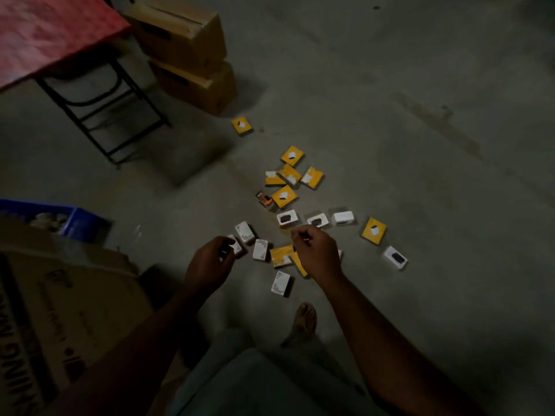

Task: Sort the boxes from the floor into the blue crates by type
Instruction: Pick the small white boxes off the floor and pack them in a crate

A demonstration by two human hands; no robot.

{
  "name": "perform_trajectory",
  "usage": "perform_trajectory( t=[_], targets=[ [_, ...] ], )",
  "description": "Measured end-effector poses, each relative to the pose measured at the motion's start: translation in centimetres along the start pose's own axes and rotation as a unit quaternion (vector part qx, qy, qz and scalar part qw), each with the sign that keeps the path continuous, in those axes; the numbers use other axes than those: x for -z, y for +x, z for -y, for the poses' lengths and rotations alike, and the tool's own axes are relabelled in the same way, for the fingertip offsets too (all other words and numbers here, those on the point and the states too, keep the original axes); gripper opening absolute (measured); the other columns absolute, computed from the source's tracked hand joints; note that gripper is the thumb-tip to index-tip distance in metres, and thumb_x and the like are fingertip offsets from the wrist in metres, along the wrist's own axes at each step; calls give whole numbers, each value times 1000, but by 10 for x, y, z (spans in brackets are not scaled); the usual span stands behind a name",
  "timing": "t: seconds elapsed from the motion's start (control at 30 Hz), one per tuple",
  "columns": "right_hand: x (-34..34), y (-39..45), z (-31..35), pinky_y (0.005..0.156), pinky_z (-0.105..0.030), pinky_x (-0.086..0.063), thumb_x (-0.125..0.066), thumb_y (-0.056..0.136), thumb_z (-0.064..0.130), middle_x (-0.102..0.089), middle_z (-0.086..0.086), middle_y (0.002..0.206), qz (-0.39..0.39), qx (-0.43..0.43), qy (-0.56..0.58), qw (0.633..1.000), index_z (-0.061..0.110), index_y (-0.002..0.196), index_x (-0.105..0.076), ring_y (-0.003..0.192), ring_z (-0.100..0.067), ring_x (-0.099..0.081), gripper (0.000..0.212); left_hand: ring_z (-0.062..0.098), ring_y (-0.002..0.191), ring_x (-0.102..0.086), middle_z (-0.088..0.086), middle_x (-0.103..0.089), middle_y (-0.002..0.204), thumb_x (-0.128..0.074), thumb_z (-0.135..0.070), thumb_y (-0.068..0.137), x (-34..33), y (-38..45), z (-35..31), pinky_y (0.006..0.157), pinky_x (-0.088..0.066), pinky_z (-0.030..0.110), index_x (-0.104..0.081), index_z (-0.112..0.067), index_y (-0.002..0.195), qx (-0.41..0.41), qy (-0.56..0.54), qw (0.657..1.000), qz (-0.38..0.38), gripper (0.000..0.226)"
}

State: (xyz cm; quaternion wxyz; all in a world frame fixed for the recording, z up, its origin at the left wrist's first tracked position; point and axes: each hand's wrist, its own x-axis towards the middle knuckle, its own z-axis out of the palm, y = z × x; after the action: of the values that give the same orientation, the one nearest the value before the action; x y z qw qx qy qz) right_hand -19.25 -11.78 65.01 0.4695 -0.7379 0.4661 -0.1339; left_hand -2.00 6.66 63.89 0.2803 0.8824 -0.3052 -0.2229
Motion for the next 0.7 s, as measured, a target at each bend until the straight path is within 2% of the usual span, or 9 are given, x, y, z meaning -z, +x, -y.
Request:
perform_trajectory(
  t=[0.13,0.37,0.53,0.7],
  targets=[
    [-11,24,-1,80,-34,-56,-65,96,26,-75,3,97,51,0,-2,999,25,101,-75,90,-15,-69,11,11,84,-67,-7,-71,96,-66,-17,90,-6,0,4,78,-55,33,-67,-23,115,28,2,1000,-13,25],
    [-55,68,16,81,-37,-57,-64,96,27,-75,1,100,94,4,-39,995,23,101,-74,95,-20,-69,12,8,82,-67,-11,-69,92,-66,-21,90,-10,24,28,76,-56,33,-66,-26,113,76,-9,997,-19,23],
    [-112,108,45,78,-31,-53,-62,98,27,-74,1,102,141,7,-86,986,23,101,-73,94,-19,-68,13,9,86,-66,-10,-69,98,-66,-26,89,-12,80,48,74,-51,27,-64,-25,116,115,-25,993,4,27],
    [-184,161,26,74,-24,-47,-63,96,22,-76,-1,101,156,-22,-114,981,19,101,-75,95,-19,-69,13,13,90,-66,-6,-69,104,-63,-33,91,-48,150,95,80,-55,34,-62,-24,119,168,-61,982,57,30]
  ],
)
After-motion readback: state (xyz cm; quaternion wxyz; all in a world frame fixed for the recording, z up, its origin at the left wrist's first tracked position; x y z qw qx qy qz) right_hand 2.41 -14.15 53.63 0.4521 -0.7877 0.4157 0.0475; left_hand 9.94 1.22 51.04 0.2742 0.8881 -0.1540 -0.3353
